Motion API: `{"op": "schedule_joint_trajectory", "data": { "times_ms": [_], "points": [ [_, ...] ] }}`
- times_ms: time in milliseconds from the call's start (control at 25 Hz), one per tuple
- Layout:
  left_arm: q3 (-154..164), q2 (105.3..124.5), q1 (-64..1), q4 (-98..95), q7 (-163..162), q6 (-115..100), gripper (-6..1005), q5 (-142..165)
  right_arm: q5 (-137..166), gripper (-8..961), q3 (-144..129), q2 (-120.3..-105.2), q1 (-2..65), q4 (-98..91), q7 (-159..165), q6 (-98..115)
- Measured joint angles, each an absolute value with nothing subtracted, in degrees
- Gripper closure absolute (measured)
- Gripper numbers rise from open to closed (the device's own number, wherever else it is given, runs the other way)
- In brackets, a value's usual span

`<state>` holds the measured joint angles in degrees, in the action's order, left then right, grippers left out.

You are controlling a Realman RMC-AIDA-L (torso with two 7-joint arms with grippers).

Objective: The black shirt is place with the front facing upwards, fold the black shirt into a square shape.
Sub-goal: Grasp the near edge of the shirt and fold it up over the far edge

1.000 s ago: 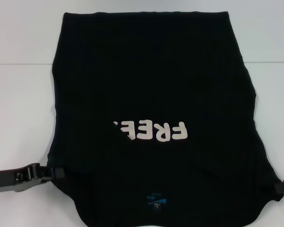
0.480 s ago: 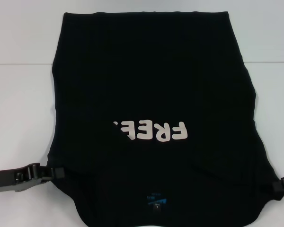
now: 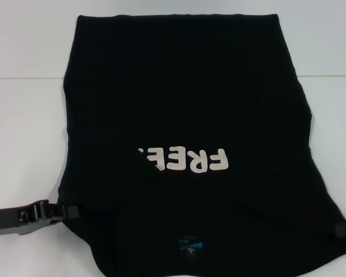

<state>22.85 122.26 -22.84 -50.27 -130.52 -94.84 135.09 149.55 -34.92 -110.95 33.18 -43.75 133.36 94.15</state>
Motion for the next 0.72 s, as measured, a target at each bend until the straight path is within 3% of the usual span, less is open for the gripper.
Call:
{"op": "schedule_joint_trajectory", "data": {
  "times_ms": [160, 400, 720],
  "points": [
    [22.8, 122.26, -22.8, -50.3, -130.6, -94.9, 979, 135.1, 149.6, 507, -35.0, -110.40, 32.8, -43.8, 133.4, 94.2],
    [22.8, 122.26, -22.9, -50.3, -130.6, -94.8, 978, 135.1, 149.6, 464, -35.4, -110.60, 32.6, -43.5, 133.4, 93.5],
    [22.8, 122.33, -22.8, -50.3, -130.5, -94.8, 979, 134.9, 149.7, 492, -36.4, -111.51, 32.9, -43.2, 133.3, 92.7]
  ]
}}
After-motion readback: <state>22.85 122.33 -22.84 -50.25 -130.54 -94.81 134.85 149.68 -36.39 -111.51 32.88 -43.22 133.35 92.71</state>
